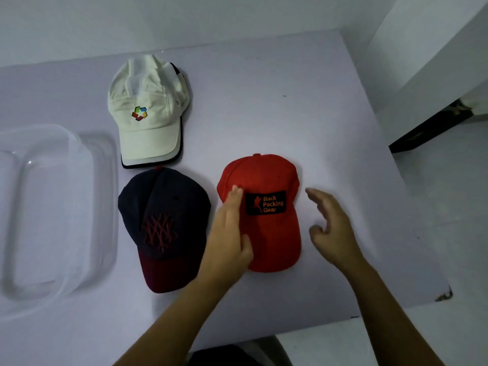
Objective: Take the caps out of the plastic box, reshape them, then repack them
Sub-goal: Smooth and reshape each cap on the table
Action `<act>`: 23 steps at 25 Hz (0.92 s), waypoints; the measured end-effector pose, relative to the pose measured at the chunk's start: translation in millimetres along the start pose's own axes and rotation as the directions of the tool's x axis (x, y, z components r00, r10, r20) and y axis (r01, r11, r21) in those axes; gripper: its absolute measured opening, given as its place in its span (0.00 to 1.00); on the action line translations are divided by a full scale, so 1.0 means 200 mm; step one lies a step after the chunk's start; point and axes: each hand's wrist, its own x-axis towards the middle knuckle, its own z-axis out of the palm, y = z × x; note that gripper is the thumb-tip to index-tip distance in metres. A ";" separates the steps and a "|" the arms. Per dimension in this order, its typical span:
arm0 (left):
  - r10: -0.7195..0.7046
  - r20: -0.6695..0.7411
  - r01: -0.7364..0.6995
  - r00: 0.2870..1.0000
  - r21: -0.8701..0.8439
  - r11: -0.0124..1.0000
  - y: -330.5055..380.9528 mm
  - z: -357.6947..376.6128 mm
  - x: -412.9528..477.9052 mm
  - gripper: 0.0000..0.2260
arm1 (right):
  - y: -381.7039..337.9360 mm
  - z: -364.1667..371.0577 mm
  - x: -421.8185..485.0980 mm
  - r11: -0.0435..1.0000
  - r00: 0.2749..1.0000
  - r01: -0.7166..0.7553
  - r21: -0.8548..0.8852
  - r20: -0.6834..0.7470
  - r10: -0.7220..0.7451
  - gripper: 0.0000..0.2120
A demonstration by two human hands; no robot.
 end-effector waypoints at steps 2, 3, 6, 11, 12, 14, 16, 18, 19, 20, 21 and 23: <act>0.060 0.112 -0.075 0.992 0.137 0.988 -0.14 0.14 -0.21 0.38 | 0.08 0.07 -0.16 1.000 0.964 -0.007 -0.014 0.265 0.011 0.43; 0.068 0.133 -0.091 0.989 0.173 0.981 -0.20 0.20 -0.28 0.40 | 0.12 0.11 -0.21 0.996 0.943 0.050 -0.079 0.331 -0.021 0.45; 0.019 0.104 -0.041 0.994 0.210 0.977 -0.23 0.31 -0.30 0.40 | 0.18 0.24 -0.23 0.941 0.969 0.171 -0.294 0.221 -0.107 0.41; -0.040 0.002 0.038 0.999 0.250 0.968 -0.19 0.34 -0.24 0.40 | 0.15 0.32 -0.21 0.861 0.983 0.115 -0.496 -0.067 -0.170 0.30; -0.047 0.008 0.044 0.999 0.257 0.965 -0.20 0.33 -0.23 0.40 | 0.16 0.33 -0.21 0.858 0.983 0.116 -0.500 -0.064 -0.170 0.29; -0.018 0.056 0.001 0.998 0.283 0.959 -0.21 0.31 -0.19 0.39 | 0.15 0.32 -0.21 0.884 0.990 0.123 -0.451 -0.002 -0.139 0.33; 0.012 0.114 -0.041 0.993 0.254 0.966 -0.22 0.30 -0.17 0.39 | 0.14 0.31 -0.21 0.943 0.993 0.110 -0.315 0.080 -0.089 0.35; 0.022 0.156 -0.040 0.987 0.111 0.993 -0.20 0.30 -0.17 0.38 | 0.12 0.30 -0.21 0.984 0.988 0.089 -0.157 0.137 -0.068 0.30; 0.020 0.179 -0.026 0.984 0.027 0.999 -0.19 0.30 -0.17 0.38 | 0.11 0.30 -0.22 0.995 0.986 0.066 -0.080 0.161 -0.052 0.30; 0.024 0.196 -0.015 0.980 -0.048 0.999 -0.18 0.30 -0.16 0.40 | 0.10 0.29 -0.23 1.000 0.980 0.026 0.010 0.195 -0.027 0.31; 0.032 0.207 -0.008 0.978 -0.114 0.993 -0.16 0.30 -0.16 0.39 | 0.08 0.28 -0.23 0.994 0.973 -0.024 0.104 0.231 0.000 0.32; 0.029 0.211 0.017 0.977 -0.213 0.977 -0.13 0.29 -0.15 0.38 | 0.05 0.26 -0.23 0.969 0.958 -0.097 0.227 0.287 0.029 0.32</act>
